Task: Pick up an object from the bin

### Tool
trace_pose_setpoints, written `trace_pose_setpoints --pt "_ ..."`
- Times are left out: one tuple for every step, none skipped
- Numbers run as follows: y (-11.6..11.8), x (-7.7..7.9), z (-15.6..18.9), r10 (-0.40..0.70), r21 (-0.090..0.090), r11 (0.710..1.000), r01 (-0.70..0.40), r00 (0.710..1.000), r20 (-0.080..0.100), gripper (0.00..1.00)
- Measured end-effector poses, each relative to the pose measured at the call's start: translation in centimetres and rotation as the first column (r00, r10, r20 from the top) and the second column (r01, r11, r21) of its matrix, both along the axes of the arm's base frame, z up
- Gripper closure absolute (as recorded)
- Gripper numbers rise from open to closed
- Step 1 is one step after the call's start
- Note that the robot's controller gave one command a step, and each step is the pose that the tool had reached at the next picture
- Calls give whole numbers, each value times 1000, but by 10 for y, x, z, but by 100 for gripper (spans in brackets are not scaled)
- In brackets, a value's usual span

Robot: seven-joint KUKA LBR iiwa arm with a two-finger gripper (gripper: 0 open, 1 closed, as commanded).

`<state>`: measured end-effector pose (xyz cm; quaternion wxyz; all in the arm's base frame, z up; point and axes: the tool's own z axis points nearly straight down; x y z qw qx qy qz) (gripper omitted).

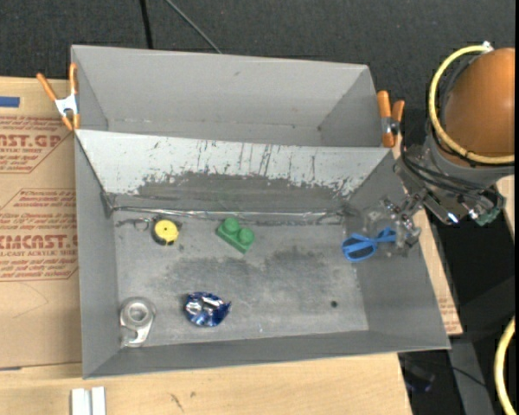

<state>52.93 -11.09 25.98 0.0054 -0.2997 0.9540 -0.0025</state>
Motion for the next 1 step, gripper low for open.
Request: trace_pose_setpoints --pt "13 -3 -3 312 2 950 -312 950 -8 100"
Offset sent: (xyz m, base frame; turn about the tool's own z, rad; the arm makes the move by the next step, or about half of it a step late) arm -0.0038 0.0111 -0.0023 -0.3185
